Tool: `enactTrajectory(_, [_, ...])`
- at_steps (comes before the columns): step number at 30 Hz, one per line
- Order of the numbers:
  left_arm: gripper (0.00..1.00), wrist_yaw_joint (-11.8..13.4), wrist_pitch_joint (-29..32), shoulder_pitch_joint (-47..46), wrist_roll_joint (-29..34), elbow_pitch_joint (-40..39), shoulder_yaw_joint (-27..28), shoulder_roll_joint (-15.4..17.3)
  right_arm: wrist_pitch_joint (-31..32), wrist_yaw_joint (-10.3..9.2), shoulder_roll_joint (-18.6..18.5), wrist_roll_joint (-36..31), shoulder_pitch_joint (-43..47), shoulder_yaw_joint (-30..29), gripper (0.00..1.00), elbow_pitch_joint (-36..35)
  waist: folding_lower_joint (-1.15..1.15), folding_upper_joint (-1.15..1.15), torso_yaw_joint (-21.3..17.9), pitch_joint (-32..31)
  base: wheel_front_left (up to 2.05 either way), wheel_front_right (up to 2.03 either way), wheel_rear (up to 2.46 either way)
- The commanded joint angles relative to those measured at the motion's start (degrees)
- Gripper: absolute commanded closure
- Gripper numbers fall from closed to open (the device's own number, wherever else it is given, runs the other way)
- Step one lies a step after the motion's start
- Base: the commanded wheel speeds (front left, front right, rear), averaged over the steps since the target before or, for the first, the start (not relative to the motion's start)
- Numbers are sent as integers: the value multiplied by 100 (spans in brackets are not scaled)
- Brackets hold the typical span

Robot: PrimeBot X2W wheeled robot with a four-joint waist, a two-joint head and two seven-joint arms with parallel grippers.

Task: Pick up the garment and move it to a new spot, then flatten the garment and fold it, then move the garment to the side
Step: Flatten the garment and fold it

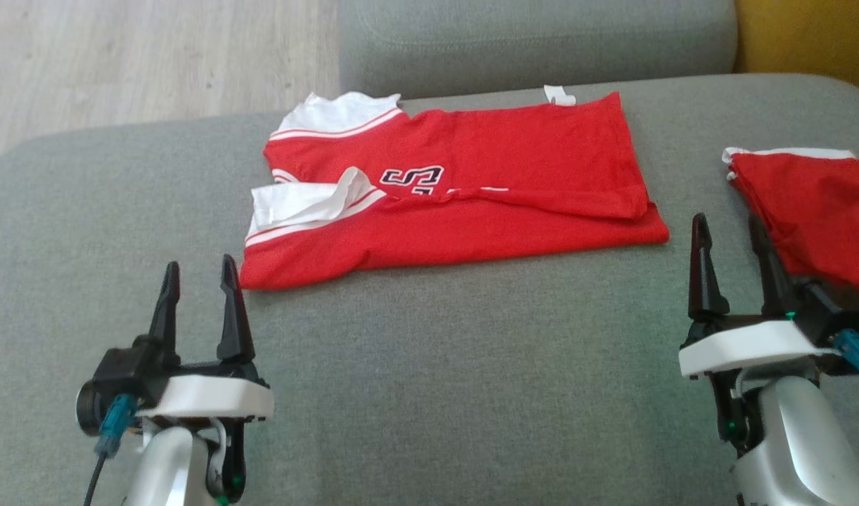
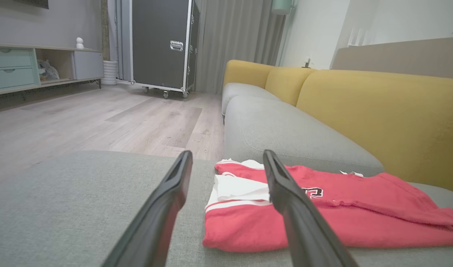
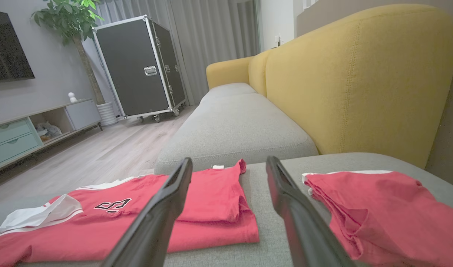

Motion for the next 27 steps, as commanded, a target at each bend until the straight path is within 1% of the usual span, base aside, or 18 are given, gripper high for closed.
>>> enactTrajectory(1, [0,-19,-29,-333,63,-92,217,42,-35,20,40,20,-242,141,0,-261,1,0,-35,76,0,0,0])
enactTrajectory(3, [0,-21,-29,-466,131,117,233,33,-36,20,47,0,-300,197,0,-312,1,0,-93,176,0,0,0])
enactTrajectory(7, [0,117,-24,-845,280,1008,234,60,-36,20,54,-1,-446,284,0,-394,1,0,-238,393,0,0,0])
enactTrajectory(12, [0,212,231,-1516,280,2094,243,162,-36,20,58,129,-553,409,0,-419,1,0,-423,708,0,0,0])
enactTrajectory(15, [0,277,355,-1833,228,2612,308,250,-36,20,58,214,-609,543,0,-424,1,0,-513,874,0,0,0])
enactTrajectory(18, [0,357,347,-2063,160,3022,391,314,-36,20,59,318,-633,685,0,-444,1,0,-576,995,0,0,0])
enactTrajectory(23, [0,363,322,-2333,101,3564,419,411,-36,20,59,434,-684,780,0,-480,1,0,-648,1151,0,0,0])
enactTrajectory(27, [0,300,358,-2452,13,3842,447,413,-36,20,59,538,-713,785,0,-478,1,0,-671,1215,0,0,0])
